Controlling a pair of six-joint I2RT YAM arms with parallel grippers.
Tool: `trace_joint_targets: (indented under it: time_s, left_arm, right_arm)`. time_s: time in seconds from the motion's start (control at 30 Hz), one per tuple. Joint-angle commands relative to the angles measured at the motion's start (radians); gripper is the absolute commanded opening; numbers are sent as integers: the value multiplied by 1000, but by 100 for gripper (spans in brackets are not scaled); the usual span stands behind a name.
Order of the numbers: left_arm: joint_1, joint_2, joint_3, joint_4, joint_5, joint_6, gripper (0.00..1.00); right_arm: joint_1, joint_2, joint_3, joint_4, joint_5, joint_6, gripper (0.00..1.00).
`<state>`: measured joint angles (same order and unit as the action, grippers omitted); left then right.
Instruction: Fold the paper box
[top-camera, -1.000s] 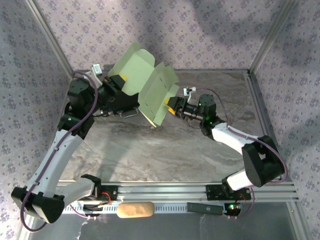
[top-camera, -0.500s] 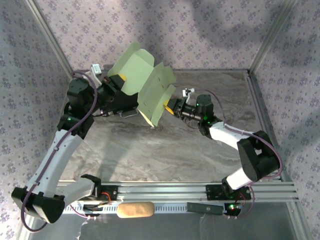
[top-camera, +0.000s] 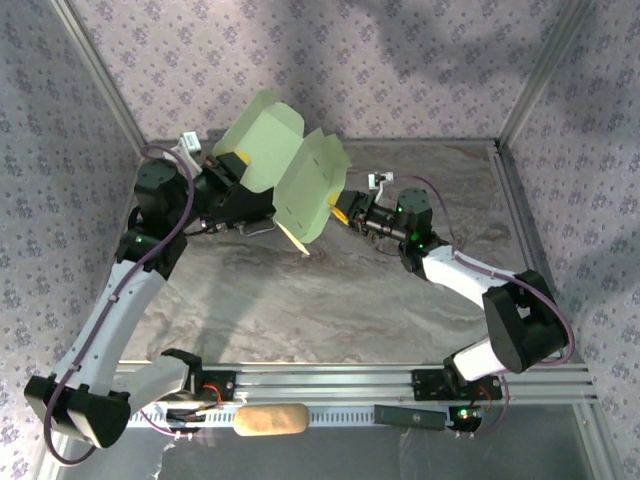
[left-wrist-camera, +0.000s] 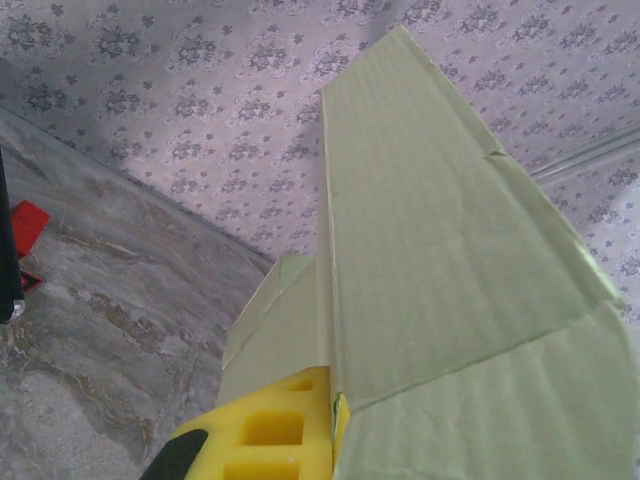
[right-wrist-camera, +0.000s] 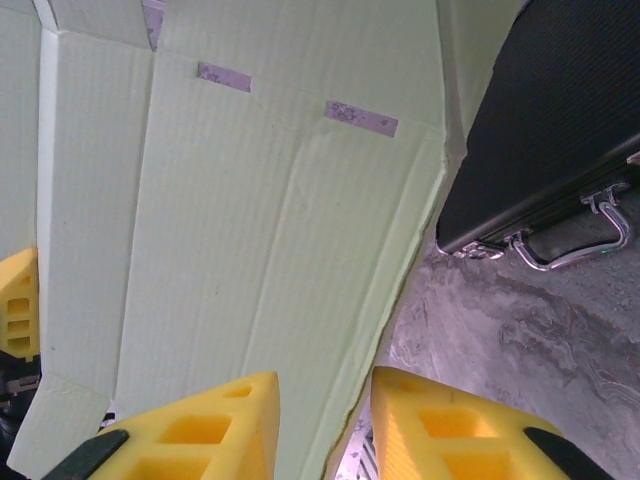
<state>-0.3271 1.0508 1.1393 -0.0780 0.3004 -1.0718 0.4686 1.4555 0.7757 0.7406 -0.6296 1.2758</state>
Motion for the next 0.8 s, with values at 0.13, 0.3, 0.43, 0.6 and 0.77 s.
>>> trace_joint_targets:
  time_s: [0.13, 0.3, 0.43, 0.6, 0.77]
  left_arm:
    - [7, -21, -2, 55, 26, -30, 0]
    - [7, -26, -3, 49, 26, -28, 0]
    - [9, -32, -11, 48, 26, -26, 0]
    - [12, -39, -5, 1, 27, -14, 32]
    - [11, -93, 57, -252, -52, 106, 76]
  right_arm:
    - [23, 13, 20, -8, 28, 2, 32]
    - [19, 34, 38, 5, 31, 17, 25]
    - [18, 31, 45, -6, 39, 23, 19]
    - [-4, -20, 60, -189, 73, -27, 3]
    - [-68, -114, 250, -829, 68, -388, 0]
